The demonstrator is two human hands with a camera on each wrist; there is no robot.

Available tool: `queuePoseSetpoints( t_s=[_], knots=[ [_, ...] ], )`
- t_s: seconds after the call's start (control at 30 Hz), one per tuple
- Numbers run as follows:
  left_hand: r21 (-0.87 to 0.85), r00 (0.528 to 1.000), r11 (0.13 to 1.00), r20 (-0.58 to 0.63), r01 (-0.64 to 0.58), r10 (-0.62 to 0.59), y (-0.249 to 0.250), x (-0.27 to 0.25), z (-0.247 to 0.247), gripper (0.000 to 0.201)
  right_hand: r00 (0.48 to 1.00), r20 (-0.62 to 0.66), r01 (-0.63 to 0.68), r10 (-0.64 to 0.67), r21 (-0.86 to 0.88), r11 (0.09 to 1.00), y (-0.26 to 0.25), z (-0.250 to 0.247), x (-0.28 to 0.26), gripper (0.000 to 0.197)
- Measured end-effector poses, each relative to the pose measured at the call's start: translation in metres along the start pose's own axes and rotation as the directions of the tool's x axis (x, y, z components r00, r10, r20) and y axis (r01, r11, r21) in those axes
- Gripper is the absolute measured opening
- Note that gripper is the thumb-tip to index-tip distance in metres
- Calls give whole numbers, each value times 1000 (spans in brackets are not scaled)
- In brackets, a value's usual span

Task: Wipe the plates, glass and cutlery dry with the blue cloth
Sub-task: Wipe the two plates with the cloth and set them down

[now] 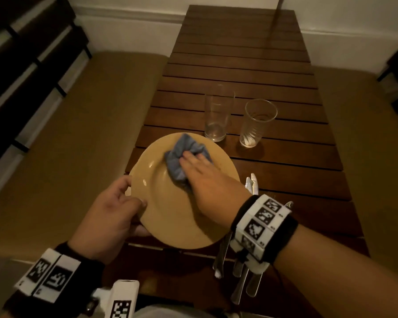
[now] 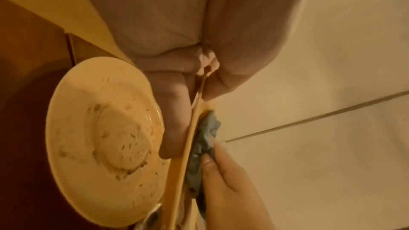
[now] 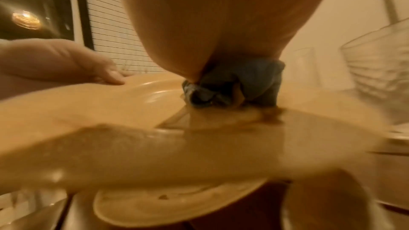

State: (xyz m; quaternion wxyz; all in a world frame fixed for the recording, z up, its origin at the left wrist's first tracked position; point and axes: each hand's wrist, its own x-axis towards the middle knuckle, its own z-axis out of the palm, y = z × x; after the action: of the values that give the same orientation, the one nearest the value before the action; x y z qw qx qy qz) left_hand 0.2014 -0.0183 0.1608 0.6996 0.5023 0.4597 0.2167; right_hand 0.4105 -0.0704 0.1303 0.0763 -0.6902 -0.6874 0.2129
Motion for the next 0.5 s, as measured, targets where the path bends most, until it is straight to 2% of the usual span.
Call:
queuePoseSetpoints(
  t_s=[0.07, 0.13, 0.2, 0.27, 0.33, 0.4, 0.5],
  knots=[
    [-68, 1000, 998, 2, 9, -8, -2, -5, 3, 22, 999, -13, -40, 41, 42, 998, 10, 1, -1, 68],
    [-113, 1000, 994, -26, 7, -10, -7, -8, 5, 19, 998, -42, -45, 52, 163, 986, 6, 7, -7, 61],
    [-142, 994, 990, -111, -18, 2, -13, -6, 6, 18, 998, -60, 42, -26, 277, 960, -13, 17, -12, 55],
    [-151, 976, 988, -217, -41, 8, -19, -3, 0, 18, 989, -31, 150, -147, 300, 942, -35, 29, -14, 53],
    [-165, 964, 985, -267, -43, -3, -22, -3, -8, 18, 980, -6, 194, -201, 293, 936, -45, 38, -13, 50],
    [-185, 961, 982, -276, -30, -23, -23, -4, -14, 23, 981, -7, 191, -195, 243, 951, -40, 39, -11, 48],
    [-213, 963, 977, -265, -8, -50, -23, -10, -22, 34, 990, -19, 142, -141, 47, 989, -26, 32, -10, 37]
  ],
)
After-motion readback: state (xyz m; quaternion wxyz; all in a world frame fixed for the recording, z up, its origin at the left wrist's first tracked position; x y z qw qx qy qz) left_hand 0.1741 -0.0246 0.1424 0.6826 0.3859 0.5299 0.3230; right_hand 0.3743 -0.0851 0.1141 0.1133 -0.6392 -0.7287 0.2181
